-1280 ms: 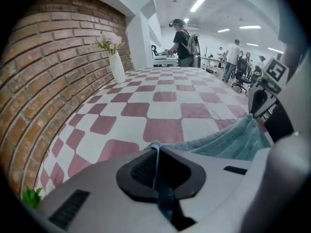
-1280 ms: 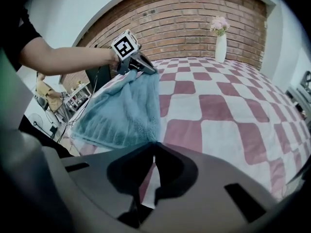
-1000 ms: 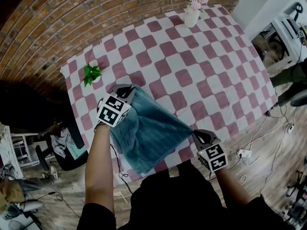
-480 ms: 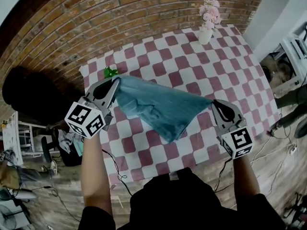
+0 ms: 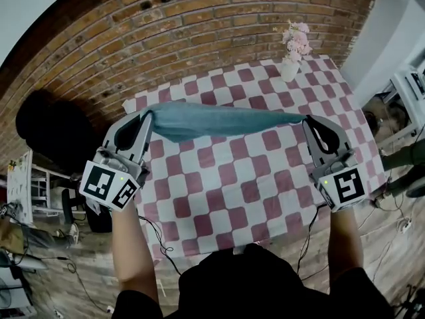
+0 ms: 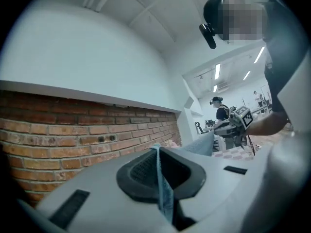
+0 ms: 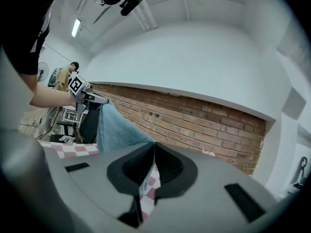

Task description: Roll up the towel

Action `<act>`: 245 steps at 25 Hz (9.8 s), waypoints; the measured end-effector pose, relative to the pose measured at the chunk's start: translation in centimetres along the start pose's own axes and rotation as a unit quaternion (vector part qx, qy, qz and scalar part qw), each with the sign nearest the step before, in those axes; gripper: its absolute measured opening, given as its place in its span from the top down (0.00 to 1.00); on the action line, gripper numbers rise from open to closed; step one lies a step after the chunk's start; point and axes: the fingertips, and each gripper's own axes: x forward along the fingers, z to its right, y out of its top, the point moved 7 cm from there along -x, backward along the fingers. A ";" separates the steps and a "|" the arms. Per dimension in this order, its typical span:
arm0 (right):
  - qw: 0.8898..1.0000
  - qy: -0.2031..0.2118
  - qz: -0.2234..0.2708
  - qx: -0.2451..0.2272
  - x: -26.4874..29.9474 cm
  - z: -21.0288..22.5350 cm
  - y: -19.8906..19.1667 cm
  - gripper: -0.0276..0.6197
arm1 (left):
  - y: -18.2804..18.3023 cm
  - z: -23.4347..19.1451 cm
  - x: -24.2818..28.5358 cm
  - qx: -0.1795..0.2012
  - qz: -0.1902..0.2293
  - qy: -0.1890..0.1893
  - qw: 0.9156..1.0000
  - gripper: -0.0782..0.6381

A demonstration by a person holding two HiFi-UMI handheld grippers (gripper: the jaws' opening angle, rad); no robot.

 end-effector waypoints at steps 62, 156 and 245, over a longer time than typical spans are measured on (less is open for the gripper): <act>0.835 0.425 -0.287 -0.197 -5.3 -20.0 -27.5 0.78 | -31.4 17.1 -11.3 0.131 -0.428 -0.266 0.854 0.66; 0.892 0.341 -0.193 -0.224 3.6 -15.8 -20.1 0.93 | -26.6 2.8 -1.5 0.185 -0.284 -0.171 0.925 0.89; 0.553 0.431 0.014 -0.713 22.4 -5.4 -33.4 0.89 | -29.6 35.4 8.9 -0.083 -0.488 -0.013 0.869 0.70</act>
